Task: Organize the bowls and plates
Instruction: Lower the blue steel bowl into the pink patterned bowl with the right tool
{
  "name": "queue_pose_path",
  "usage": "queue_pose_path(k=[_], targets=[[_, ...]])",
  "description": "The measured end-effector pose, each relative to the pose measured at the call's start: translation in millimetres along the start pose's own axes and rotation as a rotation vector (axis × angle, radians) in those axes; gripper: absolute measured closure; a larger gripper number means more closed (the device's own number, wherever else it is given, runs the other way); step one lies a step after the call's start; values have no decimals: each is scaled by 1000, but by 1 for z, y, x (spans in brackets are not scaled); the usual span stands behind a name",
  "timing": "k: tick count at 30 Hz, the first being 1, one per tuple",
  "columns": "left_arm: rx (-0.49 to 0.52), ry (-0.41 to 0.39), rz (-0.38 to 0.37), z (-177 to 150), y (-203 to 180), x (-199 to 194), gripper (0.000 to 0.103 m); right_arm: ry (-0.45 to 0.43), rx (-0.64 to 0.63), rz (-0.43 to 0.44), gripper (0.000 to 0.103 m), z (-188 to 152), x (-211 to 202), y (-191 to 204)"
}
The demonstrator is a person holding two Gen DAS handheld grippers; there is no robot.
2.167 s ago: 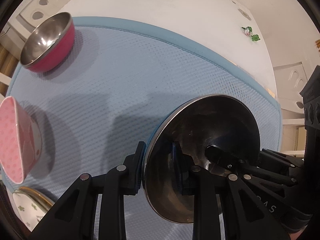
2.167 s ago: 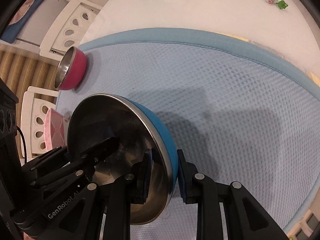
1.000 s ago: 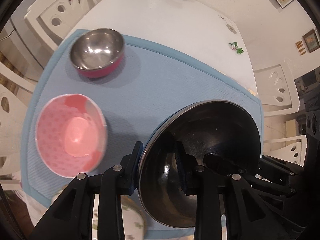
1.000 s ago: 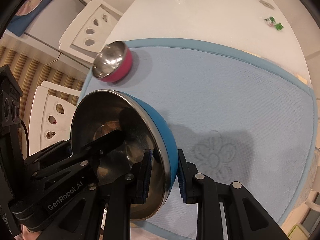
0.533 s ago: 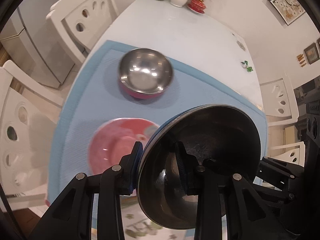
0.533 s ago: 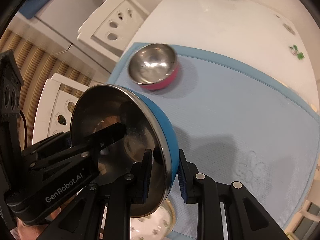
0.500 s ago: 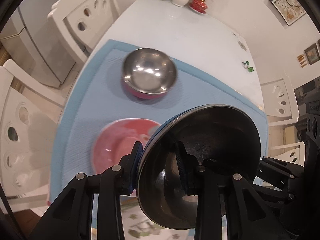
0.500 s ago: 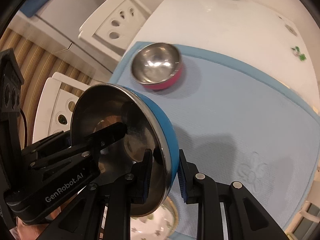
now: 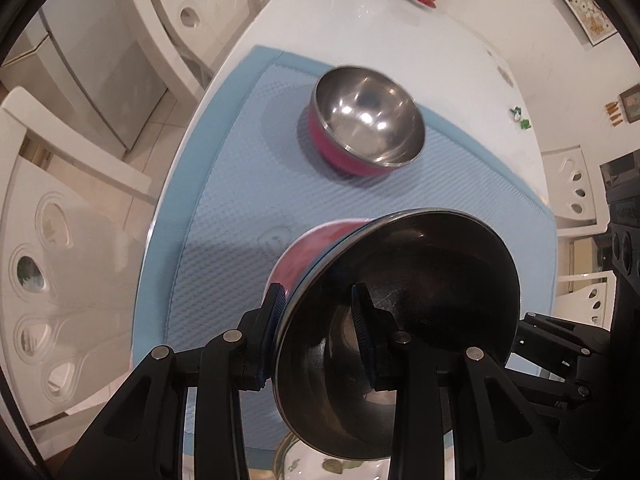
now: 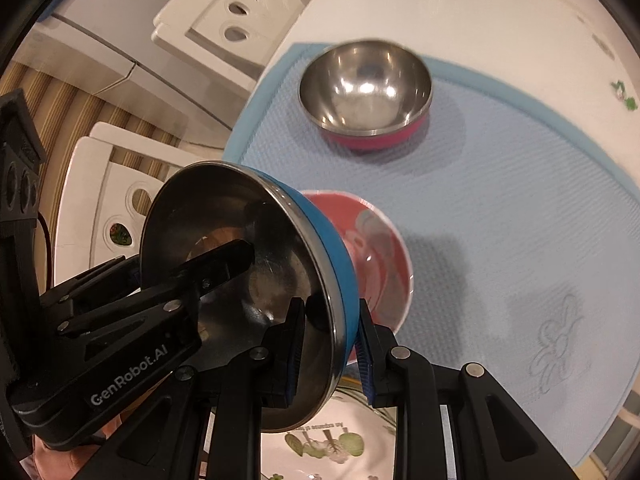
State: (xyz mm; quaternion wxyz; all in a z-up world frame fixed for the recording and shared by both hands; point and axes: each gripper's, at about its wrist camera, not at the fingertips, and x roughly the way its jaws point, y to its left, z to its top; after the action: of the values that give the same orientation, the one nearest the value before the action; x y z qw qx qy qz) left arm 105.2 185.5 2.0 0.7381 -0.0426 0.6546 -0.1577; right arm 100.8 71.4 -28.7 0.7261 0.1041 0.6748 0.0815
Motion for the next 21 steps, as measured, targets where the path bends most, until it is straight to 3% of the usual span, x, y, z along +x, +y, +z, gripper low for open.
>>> queue_pose_path(k=[8,21], targets=[[-31,31,7,-5,8,17,73,58,40,38,79,1,25,-10],[-71,42,-10,-9,14,30,73,73,41,56,79,8,35,-17]])
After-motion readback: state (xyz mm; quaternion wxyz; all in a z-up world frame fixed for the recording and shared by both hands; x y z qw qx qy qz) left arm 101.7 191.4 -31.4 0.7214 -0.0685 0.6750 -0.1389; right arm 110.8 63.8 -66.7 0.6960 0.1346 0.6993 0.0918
